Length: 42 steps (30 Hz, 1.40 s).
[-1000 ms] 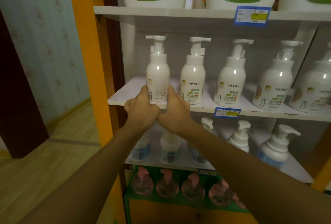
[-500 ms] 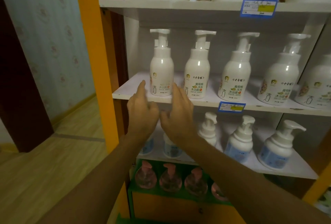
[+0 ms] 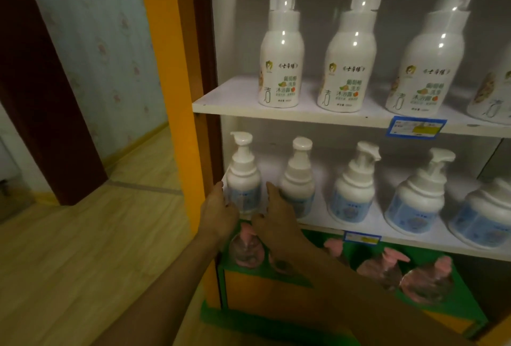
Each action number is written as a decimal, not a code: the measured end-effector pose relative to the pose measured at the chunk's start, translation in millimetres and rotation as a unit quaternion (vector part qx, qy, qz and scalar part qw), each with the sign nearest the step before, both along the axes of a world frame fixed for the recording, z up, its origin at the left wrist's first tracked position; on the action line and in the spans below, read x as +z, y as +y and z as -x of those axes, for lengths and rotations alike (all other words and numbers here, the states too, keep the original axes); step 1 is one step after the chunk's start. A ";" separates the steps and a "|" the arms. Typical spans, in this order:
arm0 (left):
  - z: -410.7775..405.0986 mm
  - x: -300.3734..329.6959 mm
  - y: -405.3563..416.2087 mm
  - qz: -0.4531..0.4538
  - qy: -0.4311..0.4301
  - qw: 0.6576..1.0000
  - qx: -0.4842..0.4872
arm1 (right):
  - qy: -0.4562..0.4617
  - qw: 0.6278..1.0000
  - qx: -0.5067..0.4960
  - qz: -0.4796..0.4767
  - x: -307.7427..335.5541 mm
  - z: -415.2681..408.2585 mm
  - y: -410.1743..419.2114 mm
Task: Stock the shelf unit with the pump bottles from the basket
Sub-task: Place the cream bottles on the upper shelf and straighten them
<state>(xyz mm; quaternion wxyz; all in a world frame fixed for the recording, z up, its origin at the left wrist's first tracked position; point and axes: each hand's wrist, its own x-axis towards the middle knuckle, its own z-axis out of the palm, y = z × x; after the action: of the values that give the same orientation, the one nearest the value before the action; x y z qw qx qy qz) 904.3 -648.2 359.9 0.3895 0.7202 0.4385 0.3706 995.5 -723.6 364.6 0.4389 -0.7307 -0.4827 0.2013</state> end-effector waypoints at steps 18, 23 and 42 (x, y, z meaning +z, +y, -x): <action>-21.2 -34.7 12.3 -0.019 -0.027 0.996 -0.080 | 0.022 0.997 -0.060 -0.034 -32.6 -13.3 13.9; -35.6 -30.6 -1.7 0.006 -0.032 0.994 -0.103 | 0.053 0.997 -0.049 -0.029 -22.9 -23.7 -4.9; -46.0 -30.9 -7.9 -0.017 -0.025 0.995 -0.092 | 0.088 0.990 -0.097 -0.058 -27.0 -20.1 0.5</action>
<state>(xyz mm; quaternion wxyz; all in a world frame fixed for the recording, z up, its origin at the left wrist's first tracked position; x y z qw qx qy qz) 950.3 -656.1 328.9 0.4205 0.7544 0.3547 0.3581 1015.6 -723.0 337.5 0.5385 -0.7267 -0.3801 0.1935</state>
